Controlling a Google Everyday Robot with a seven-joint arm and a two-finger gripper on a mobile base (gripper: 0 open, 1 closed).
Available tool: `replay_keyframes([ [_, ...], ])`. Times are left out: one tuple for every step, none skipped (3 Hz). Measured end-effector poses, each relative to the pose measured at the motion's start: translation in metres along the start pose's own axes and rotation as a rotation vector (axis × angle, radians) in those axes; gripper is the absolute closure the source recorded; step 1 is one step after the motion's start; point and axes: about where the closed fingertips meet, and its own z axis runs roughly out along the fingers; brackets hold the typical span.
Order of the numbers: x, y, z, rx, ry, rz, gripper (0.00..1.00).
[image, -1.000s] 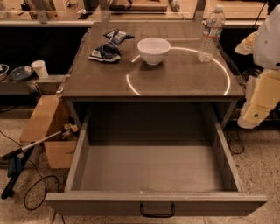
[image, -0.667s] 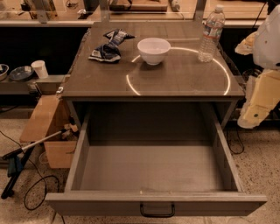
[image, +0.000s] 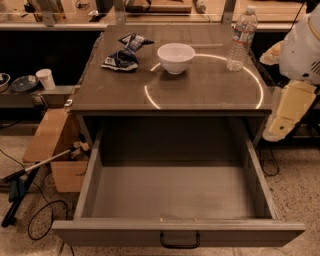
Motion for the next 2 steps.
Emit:
replay_keyframes([
  [0.009, -0.02, 0.011, -0.012, -0.051, -0.009, 0.0],
  [0.064, -0.096, 0.011, 0.026, -0.063, 0.004, 0.0],
])
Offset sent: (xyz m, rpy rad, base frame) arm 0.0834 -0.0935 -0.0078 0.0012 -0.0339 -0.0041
